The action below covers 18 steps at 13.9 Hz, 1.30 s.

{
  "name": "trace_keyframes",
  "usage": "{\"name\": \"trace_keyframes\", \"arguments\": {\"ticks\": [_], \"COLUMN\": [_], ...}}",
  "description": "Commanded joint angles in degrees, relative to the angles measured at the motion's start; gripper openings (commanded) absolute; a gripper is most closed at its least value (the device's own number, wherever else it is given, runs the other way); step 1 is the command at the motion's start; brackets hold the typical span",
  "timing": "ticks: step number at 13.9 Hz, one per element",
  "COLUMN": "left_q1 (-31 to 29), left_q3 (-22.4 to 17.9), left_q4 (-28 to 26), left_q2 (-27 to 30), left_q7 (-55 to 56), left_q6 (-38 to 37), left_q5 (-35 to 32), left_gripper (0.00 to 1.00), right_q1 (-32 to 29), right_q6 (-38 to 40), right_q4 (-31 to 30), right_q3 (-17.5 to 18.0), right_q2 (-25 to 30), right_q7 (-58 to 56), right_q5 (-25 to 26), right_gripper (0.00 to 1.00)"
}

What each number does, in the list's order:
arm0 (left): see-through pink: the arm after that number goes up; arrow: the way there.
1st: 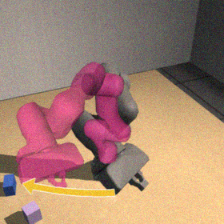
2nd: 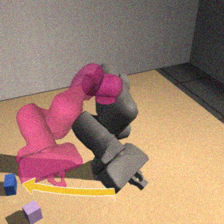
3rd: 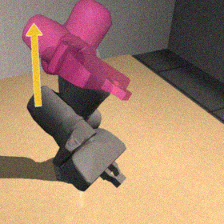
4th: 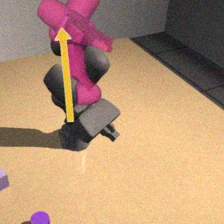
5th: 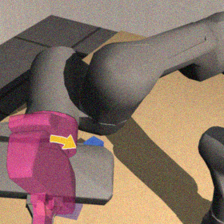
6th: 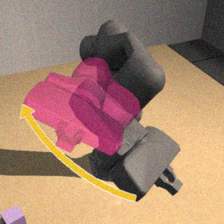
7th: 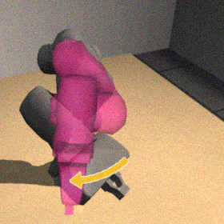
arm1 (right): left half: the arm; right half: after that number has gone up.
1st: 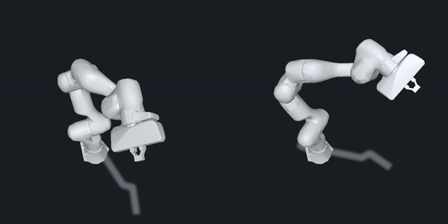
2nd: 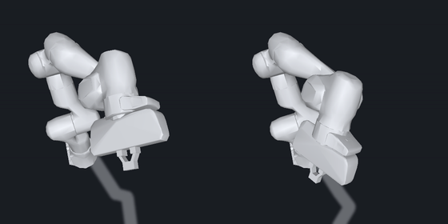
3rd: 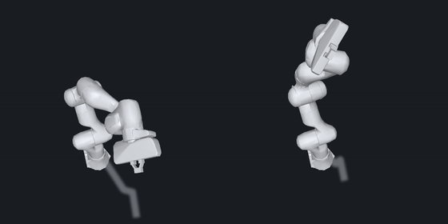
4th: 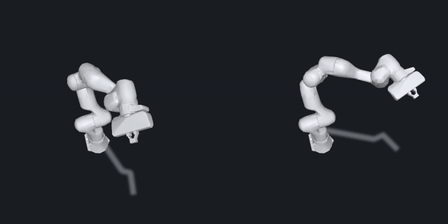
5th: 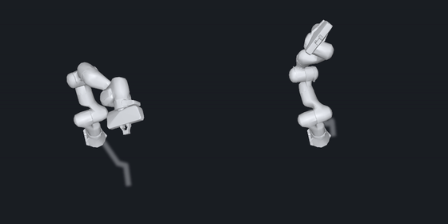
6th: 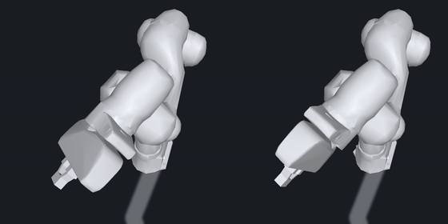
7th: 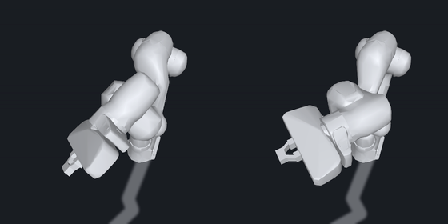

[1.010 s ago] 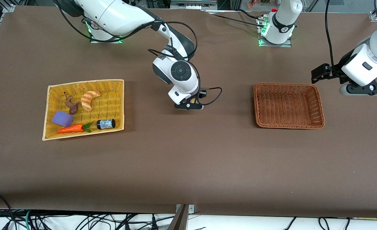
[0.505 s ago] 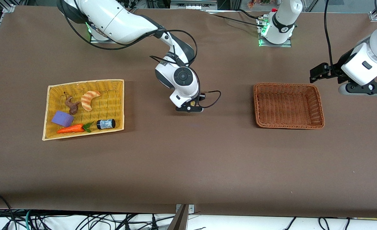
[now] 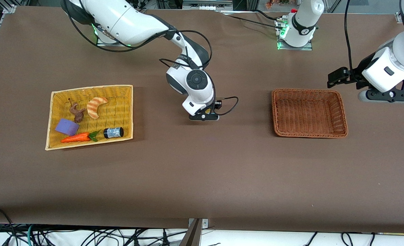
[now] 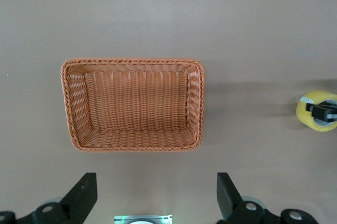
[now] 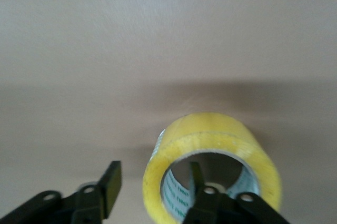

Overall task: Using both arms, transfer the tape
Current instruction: 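Lower the tape roll onto the table between the tray and basket, then withdraw the right gripper while the left gripper reaches the tape roll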

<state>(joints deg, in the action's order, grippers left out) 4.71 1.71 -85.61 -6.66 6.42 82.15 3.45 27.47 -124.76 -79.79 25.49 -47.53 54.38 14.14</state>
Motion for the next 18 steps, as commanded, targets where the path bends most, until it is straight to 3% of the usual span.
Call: {"name": "trace_keyframes", "arguments": {"ticks": [1,4,6,8,12,14,16,18], "left_q1": [0.21,1.61,3.28,5.91,6.01,6.19,8.98,13.29], "left_q3": [-0.30,-0.30,0.05,1.35,11.01,14.27,16.04,16.13], "left_q4": [-2.37,-4.03,-4.65,-6.57,-18.08,-22.83,-25.04,-24.78], "left_q2": [-0.46,-2.83,-4.05,-4.94,-4.68,-5.73,-8.88,-13.71], "left_q7": [-1.06,-0.62,1.13,9.44,21.59,26.51,29.77,35.30], "left_q6": [1.61,1.00,1.61,5.01,22.83,32.94,41.12,47.54], "left_q5": [0.59,0.59,1.64,3.65,4.89,8.48,9.38,9.29], "left_gripper": [1.00,1.00,1.00,1.00,1.00,1.00,1.00,1.00], "right_q1": [-2.49,-8.20,-11.81,-14.19,-14.81,-14.81,-14.90,-18.04], "right_q6": [8.02,16.53,23.65,28.50,36.32,39.67,40.30,39.51], "right_q4": [-0.63,-0.80,-0.81,-0.72,-0.72,-0.72,-0.63,-0.80], "right_q3": [0.35,-0.26,-3.32,-8.84,-27.20,-35.64,-40.15,-39.20], "right_q2": [9.61,18.41,22.72,26.85,30.56,30.56,30.56,30.65], "right_q7": [-0.85,-8.12,-16.72,-25.95,-48.96,-54.71,-56.84,-56.75], "right_q5": [0.19,-2.35,-2.45,-3.67,-11.21,-15.79,-17.30,-17.39], "right_gripper": [1.00,1.00,1.00,1.00,1.00,1.00,1.00,1.00]}}
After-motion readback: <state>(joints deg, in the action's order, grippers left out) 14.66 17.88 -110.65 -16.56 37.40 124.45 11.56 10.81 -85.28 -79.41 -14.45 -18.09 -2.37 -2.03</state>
